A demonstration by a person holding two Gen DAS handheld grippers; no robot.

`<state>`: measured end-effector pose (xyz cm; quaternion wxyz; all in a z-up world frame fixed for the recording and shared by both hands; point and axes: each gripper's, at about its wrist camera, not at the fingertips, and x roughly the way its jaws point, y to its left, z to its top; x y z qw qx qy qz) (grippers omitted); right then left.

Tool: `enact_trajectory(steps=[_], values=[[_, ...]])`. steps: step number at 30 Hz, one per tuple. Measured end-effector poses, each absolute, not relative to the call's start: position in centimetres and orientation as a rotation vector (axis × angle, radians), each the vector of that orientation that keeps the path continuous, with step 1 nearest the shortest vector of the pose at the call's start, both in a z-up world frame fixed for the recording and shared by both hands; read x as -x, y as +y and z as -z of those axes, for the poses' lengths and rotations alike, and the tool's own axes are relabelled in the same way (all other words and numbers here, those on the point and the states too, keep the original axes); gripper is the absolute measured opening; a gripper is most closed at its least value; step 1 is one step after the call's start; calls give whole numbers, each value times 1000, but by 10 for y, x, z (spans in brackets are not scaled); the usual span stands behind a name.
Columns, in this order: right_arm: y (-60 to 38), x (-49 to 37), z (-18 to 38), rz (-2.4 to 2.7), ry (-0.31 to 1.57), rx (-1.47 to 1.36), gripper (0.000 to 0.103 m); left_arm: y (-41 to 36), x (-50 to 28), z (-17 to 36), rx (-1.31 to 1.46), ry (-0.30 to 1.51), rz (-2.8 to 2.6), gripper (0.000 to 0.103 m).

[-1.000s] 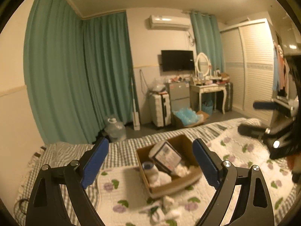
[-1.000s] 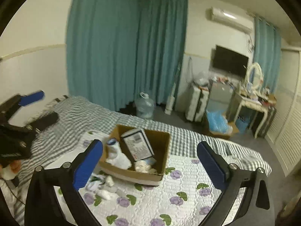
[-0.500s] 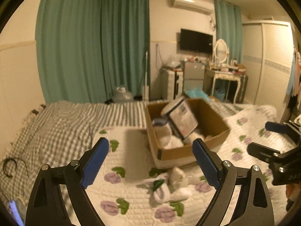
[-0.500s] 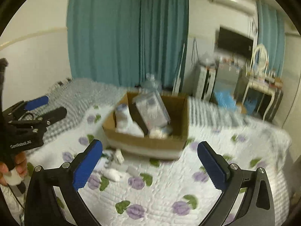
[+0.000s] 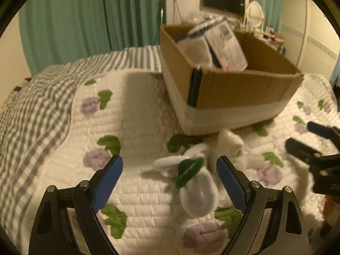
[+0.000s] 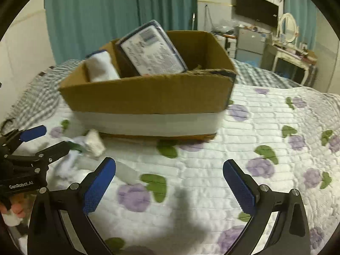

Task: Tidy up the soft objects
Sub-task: 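Grasp the white sock bundle with green tie using the left tool, then carry the sock bundle into the box while the right tool drops a white sock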

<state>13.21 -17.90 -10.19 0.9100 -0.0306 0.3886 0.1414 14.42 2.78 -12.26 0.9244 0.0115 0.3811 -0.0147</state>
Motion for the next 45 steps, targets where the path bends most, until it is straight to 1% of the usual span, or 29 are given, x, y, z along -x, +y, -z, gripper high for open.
enact_trajectory(steps=[5,8,11,13,14,17,18,23,28,33,35,36,39,42,43,44,45], values=[[-184,-131,101,-287,791,37,102,17,-155,148,-102,854,-5,90],[-186,-129,102,-293,797,28,102,19,-159,156,-83,884,-18,89],[-190,-128,105,-287,808,13,102,25,-157,154,-28,878,10,70],[-191,-129,106,-287,815,7,102,24,-158,153,-7,880,47,62],[-191,-129,107,-286,814,7,102,22,-157,153,-18,882,50,55],[-190,-127,108,-274,812,9,102,15,-155,154,-46,888,70,49],[-190,-126,108,-275,814,6,102,13,-154,153,-52,888,77,40],[-187,-121,104,-286,820,-14,102,16,-145,142,-9,877,97,39],[-161,-123,97,-341,835,5,101,27,-135,124,17,838,67,40],[-121,-134,102,-427,873,38,96,44,-134,114,29,821,10,40],[-110,-141,109,-430,893,57,88,51,-136,112,6,812,-36,40],[-104,-146,113,-425,906,65,86,55,-137,112,9,811,-45,40],[-92,-155,122,-434,929,48,77,61,-139,113,15,813,-67,40],[-82,-164,127,-453,951,45,56,65,-139,115,26,823,-73,40],[-79,-166,128,-462,957,46,44,66,-140,115,28,824,-74,40],[-77,-168,129,-472,964,36,35,66,-139,115,27,825,-77,40],[-75,-170,130,-479,967,23,32,66,-138,115,27,825,-77,40]])
